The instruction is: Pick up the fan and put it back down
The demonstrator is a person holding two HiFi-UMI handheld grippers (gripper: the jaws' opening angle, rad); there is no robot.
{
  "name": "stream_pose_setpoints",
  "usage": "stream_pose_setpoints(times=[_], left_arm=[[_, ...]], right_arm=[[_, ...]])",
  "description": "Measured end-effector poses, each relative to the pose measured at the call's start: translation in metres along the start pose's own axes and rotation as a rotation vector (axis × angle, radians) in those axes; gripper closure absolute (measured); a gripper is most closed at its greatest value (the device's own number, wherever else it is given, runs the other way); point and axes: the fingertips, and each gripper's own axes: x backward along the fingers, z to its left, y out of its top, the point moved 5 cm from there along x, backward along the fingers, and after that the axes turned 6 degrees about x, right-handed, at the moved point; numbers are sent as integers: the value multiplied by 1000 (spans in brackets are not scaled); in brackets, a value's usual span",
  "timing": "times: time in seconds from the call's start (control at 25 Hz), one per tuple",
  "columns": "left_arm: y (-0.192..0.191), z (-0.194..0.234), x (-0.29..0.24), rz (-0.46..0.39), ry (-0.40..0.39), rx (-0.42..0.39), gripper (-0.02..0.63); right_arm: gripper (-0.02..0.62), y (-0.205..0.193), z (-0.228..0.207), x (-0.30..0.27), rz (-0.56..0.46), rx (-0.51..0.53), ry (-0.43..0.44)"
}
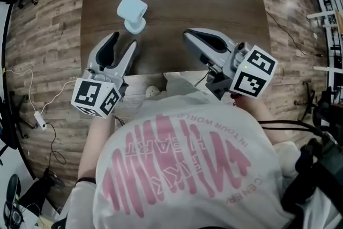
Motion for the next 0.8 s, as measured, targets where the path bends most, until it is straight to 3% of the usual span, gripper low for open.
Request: stream_pose_setpoints(times=[0.28,0.48,0.8], left_arm=[[-26,22,-56,115,75,-4,364],[-32,33,-73,174,133,-10,377],[-27,38,-85,193,114,-57,387]], right_arm=[[589,15,-45,15,23,-20,-17],[589,17,-51,16,26,-22,-13],[589,18,-50,18,15,-23,-22]])
